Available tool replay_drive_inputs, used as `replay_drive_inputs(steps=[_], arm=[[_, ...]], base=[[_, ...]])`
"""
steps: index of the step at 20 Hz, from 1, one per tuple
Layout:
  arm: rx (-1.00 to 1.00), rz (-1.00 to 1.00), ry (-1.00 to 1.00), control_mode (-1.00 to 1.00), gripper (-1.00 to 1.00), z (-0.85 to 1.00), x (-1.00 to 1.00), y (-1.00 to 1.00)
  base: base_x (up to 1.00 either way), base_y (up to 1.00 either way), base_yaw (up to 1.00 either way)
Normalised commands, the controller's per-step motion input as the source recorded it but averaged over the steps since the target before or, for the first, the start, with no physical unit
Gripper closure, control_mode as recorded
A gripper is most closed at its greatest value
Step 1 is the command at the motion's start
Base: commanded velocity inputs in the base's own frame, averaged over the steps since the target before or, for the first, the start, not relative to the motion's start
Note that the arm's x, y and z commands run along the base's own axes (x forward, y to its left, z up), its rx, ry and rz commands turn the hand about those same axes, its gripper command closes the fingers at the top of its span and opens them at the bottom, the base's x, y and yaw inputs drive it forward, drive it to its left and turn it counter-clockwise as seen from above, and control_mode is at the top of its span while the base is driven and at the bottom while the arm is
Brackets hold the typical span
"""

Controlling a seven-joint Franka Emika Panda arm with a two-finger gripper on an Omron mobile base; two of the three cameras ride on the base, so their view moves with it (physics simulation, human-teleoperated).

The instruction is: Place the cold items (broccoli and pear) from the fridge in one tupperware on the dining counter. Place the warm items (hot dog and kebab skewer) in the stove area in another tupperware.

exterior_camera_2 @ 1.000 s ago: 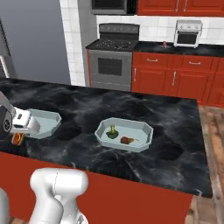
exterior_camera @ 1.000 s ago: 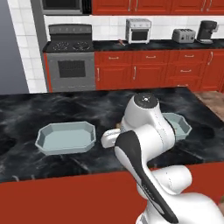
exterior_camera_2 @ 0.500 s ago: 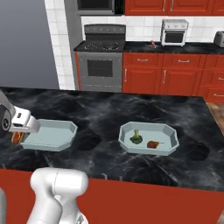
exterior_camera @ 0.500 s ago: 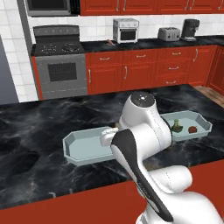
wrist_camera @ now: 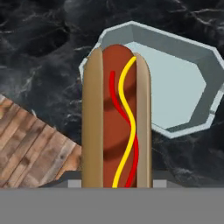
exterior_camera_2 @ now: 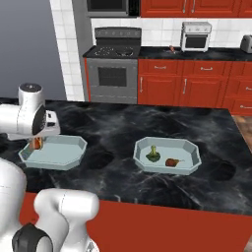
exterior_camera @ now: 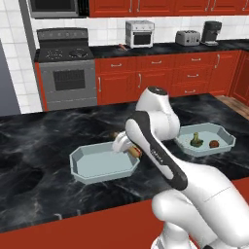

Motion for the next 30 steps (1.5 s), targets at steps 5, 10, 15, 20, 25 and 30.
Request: replay_drive_inputs(steps=[5,10,15,20,25,30], arm=[[-0.06,0.89,0.04,-1.00,1.00,-0.55,0.29,0.03],[-0.10,0.62,0.07,-1.00,1.00,-0.47,0.32,0.04],[-0.07,0.40,-0.01,-1.00,1.00,-0.26,0.39,0.05],[-0.01,0.11,-0.12,-1.00,1.00,-0.20,0.28,0.11],[-0.02,0.00,-0.10,-1.00,1.00,-0.25,0.25,0.16],[-0.03,0.00,-0.10,-1.00,1.00,-0.38,0.12,0.13]], base=[[0.00,0.00,0.00],[0.00,0.00,0.00],[0.00,0.00,0.00],[0.00,0.00,0.00],[0.00,0.00,0.00],[0.00,0.00,0.00]])
